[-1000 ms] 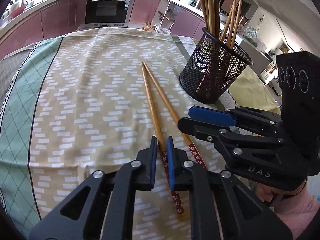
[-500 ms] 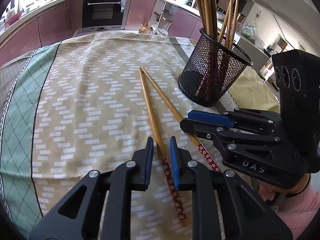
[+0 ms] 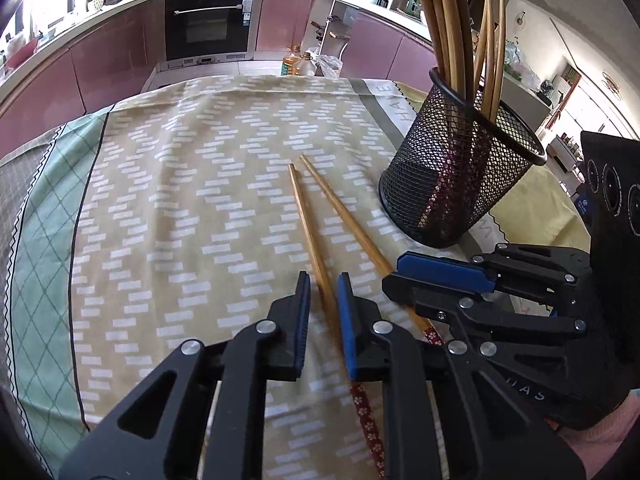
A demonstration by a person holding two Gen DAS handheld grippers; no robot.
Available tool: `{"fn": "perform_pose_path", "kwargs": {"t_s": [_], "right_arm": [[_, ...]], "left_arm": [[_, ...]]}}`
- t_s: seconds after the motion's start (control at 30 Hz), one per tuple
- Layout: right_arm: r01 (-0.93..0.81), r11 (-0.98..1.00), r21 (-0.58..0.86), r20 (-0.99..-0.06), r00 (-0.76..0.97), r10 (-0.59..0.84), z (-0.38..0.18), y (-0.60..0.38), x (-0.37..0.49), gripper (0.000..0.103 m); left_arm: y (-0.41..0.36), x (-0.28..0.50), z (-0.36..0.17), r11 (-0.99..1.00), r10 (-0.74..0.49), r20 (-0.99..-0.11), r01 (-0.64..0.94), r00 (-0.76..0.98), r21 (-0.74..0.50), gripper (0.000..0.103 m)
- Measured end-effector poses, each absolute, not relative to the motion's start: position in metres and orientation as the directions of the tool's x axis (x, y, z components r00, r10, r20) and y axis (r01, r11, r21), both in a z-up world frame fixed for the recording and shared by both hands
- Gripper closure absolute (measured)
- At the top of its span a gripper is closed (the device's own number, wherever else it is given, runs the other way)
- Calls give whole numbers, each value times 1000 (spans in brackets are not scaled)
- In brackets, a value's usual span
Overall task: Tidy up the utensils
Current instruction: 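Close the right tool on one chopstick while the left tool grasps the other, then lift the right tool's chopstick upright while the left tool lifts its own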
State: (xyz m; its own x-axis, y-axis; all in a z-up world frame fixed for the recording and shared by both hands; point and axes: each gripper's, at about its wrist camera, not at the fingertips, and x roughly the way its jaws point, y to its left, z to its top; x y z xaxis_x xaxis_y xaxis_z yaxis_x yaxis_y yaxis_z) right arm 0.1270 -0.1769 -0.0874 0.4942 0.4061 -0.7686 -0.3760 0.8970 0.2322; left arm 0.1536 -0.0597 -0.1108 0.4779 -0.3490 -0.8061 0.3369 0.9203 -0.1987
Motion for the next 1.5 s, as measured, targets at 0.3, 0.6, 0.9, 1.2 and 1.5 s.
{"fn": "perform_pose_path", "kwargs": {"t_s": [0.3, 0.6, 0.9, 1.2, 1.5], "right_arm": [[-342, 906, 251, -760, 510, 403, -88, -172, 132, 95], [-347, 886, 307, -720, 524, 455, -83, -178, 123, 97], [-396, 874, 282, -755, 470, 457, -86, -174, 122, 97], [-416, 883, 220, -777, 472, 416, -89, -171, 121, 96], [-410, 880, 240, -766, 476, 431, -89, -173, 120, 97]], "left_arm": [[-65, 163, -112, 932, -325, -804, 311, 498, -184, 93], [-59, 153, -112, 938, -325, -796, 281, 511, -203, 96], [-59, 132, -113, 928, -336, -799, 322, 499, -188, 96], [-65, 137, -113, 923, -323, -807, 352, 494, -153, 95], [-71, 137, -111, 935, -288, -806, 334, 517, -120, 95]]}}
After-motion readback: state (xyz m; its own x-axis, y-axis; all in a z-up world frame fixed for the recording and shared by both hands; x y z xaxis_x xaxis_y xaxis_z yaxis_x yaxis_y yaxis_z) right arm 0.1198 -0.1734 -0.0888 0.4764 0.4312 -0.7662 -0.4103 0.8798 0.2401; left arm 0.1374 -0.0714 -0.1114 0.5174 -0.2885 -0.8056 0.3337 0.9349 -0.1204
